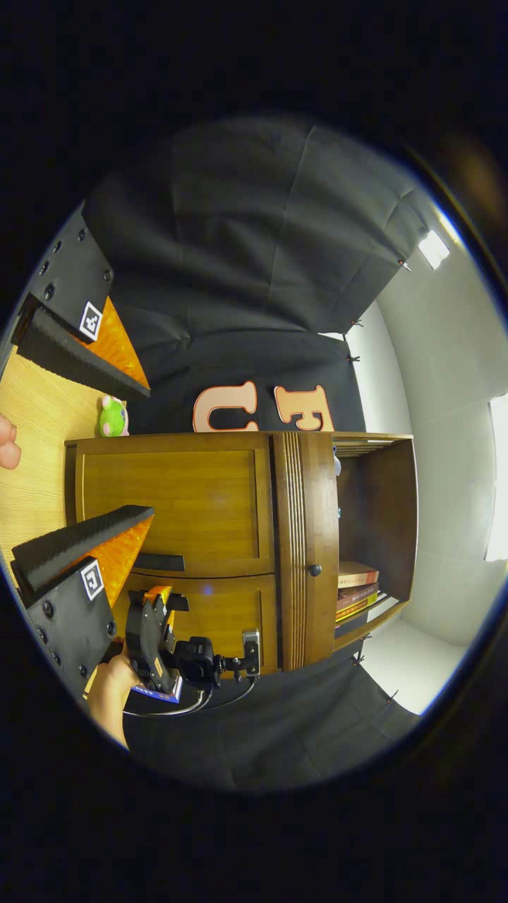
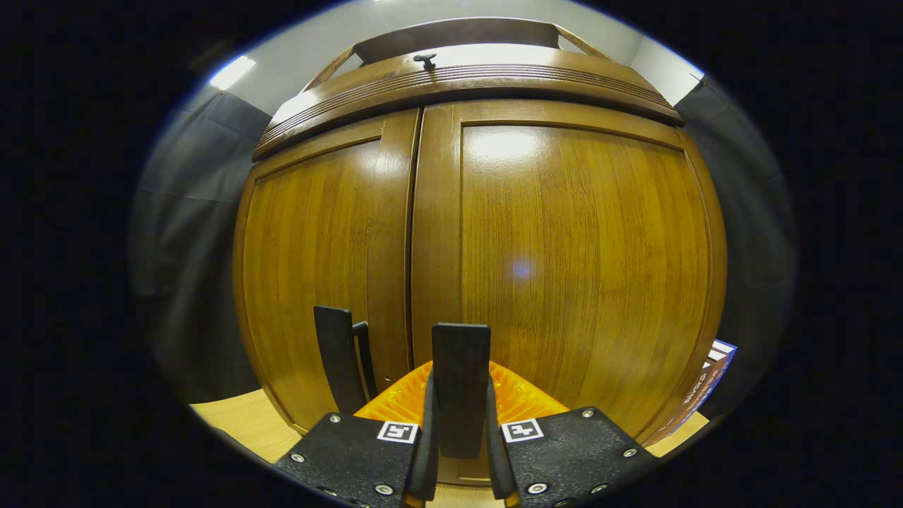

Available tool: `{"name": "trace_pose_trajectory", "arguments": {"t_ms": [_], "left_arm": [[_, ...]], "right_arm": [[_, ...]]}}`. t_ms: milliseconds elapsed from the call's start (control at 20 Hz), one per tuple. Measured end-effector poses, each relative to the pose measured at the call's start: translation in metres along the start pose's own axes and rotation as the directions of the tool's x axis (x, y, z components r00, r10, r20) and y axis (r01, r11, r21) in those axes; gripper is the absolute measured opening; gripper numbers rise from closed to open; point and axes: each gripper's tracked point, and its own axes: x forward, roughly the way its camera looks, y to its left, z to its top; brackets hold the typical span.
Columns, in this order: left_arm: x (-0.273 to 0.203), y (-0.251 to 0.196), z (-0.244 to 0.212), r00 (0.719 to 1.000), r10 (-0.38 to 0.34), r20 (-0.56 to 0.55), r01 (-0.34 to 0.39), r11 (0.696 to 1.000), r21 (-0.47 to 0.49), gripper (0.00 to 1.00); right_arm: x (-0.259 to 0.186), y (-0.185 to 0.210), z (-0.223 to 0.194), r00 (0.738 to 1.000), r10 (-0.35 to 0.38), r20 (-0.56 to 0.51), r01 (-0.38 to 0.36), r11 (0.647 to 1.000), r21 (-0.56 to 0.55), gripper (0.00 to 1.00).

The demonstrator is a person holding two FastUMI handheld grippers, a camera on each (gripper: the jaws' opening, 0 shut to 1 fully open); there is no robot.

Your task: Open the right door of the double-door shoe cabinet with the right hand, and open the left door with the left hand.

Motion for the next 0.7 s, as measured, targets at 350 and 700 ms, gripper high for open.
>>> {"name": "trace_pose_trajectory", "arguments": {"t_ms": [350,700], "left_arm": [[-0.010,-0.029,-0.007,0.999,-0.044,-0.018,0.043,0.999,-0.028,0.96],[-0.016,-0.051,0.000,0.998,-0.068,0.000,0.068,0.997,-0.031,0.97]], "right_arm": [[-0.037,-0.001,0.001,0.998,0.063,-0.001,-0.063,0.998,-0.003,0.28],[-0.083,-0.006,0.000,0.994,0.112,-0.005,-0.112,0.993,0.019,0.28]]}}
